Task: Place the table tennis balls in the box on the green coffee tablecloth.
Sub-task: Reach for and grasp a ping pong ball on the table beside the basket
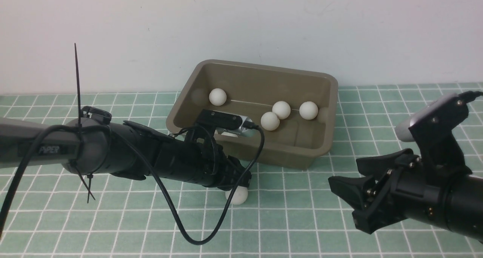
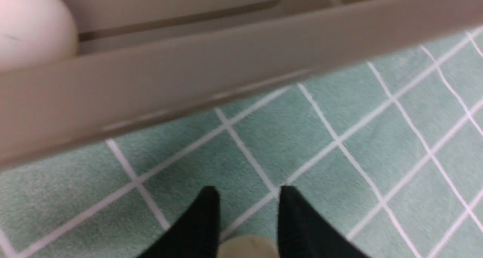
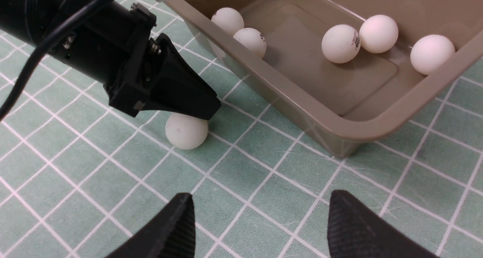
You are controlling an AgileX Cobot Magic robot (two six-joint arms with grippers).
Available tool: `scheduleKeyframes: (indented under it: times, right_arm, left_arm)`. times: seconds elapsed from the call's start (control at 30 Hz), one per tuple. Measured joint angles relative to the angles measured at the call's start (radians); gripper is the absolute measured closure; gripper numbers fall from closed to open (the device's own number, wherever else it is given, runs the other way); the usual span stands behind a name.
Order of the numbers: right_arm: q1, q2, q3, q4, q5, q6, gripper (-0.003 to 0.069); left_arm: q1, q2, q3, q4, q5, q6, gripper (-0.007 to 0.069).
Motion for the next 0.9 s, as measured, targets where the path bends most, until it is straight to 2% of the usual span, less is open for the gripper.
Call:
scheduleKeyframes:
  times: [0.17, 0.3, 0.5, 0.67, 0.77, 0.9]
  right_arm:
    - [0.0, 0.0, 0.0, 0.0, -0.013, 0.005, 0.023]
    - [0.0, 0.0, 0.0, 0.0, -0.019, 0.0, 0.023]
    - [0.0, 0.0, 0.0, 0.0, -0.038, -0.003, 0.0236]
    - [0.0, 0.0, 0.0, 0.0, -0.045, -0.003, 0.0239]
    - [0.0, 0.0, 0.0, 0.0, -0.052, -0.003, 0.0239]
    - [0.0, 0.0, 0.0, 0.001, -0.058, -0.003, 0.0239]
  left_arm:
    - [0.0, -0.045, 0.0, 0.042, 0.028, 0.012, 0.02]
    - [0.0, -0.096, 0.0, 0.08, 0.028, -0.014, 0.0086]
    - [0.0, -0.134, 0.0, 0.346, 0.054, -0.275, 0.0096]
    - [0.0, -0.134, 0.0, 0.536, 0.015, -0.495, 0.0104]
    - [0.0, -0.134, 0.0, 0.558, -0.037, -0.543, 0.0104]
    - [0.0, -0.134, 0.0, 0.552, -0.069, -0.549, 0.0104]
